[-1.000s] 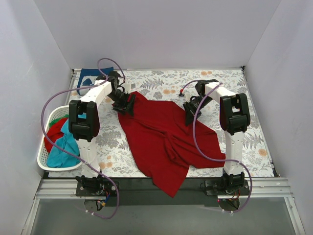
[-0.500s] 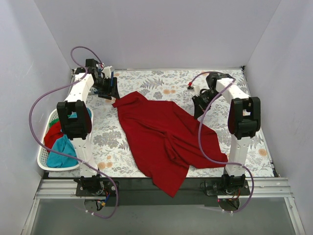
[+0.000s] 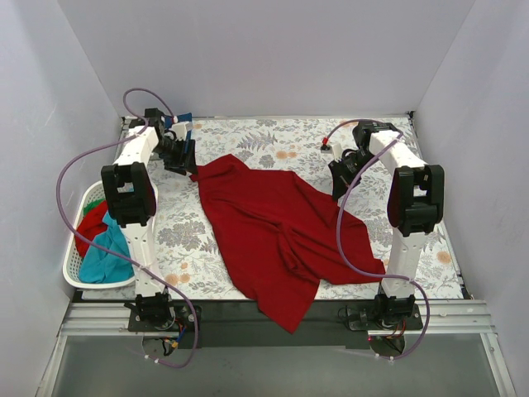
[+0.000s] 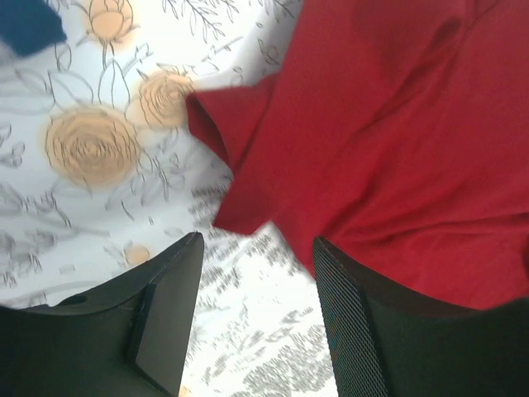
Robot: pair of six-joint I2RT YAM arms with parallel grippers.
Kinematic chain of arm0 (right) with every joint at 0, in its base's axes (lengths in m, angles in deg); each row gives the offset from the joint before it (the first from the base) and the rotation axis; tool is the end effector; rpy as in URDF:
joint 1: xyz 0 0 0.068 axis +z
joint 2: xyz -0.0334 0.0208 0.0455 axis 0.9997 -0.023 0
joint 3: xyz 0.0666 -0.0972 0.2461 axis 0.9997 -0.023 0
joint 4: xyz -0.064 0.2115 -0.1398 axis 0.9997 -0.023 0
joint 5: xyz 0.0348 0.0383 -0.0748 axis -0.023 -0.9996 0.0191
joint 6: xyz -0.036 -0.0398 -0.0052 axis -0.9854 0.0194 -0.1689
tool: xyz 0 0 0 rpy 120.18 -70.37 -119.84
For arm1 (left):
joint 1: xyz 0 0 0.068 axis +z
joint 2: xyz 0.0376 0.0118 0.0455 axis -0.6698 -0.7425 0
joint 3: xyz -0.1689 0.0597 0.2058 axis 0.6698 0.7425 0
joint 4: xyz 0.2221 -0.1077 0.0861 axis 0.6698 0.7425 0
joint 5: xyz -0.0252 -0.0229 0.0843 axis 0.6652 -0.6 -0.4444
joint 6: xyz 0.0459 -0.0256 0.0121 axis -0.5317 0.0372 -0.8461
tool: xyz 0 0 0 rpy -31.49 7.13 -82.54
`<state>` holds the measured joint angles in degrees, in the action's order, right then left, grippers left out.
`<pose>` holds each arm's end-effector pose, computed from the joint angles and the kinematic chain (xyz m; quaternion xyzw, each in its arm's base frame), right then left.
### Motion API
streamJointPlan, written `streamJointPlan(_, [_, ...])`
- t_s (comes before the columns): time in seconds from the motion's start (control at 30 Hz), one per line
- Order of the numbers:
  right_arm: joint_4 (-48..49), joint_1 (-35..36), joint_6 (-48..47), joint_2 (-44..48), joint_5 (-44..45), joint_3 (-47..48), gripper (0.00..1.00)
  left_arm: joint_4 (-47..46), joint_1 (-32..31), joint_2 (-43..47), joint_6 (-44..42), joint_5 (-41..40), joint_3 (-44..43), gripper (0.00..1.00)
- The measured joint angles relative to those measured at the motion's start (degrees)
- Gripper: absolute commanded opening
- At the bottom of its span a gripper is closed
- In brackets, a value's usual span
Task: Fold and stack the t-shirts
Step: Flatten the tshirt out
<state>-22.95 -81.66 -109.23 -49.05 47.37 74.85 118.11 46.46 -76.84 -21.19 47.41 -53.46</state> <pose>0.3910 0.0676 0.2087 -0.3671 0.8859 0.2694 0.0885 0.4566 0.0184 0.2033 -0.1937 0.9451 -0.2552 0.0646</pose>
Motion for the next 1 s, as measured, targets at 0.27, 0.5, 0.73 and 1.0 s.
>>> streamJointPlan(0.27, [-1.05,-0.22,-0.09,-0.44,0.24,1.53,0.01,-0.04,-0.13,-5.57,-3.06,-0.98,-1.75,0.53])
streamJointPlan(0.5, [-1.62,-0.50,-0.11,-1.51,1.07,2.67,0.01,-0.11,-0.42,-6.67,-4.09,-0.90,-3.23,0.48])
streamJointPlan(0.73, [-2.58,-1.14,-0.20,-1.92,1.49,4.44,0.01,-0.17,-1.20,-6.69,-4.96,1.86,-3.56,0.43])
streamJointPlan(1.0, [-3.06,-1.40,-0.20,-2.91,1.49,5.07,0.01,0.96,-1.68,-8.68,-5.75,3.23,-6.43,0.27])
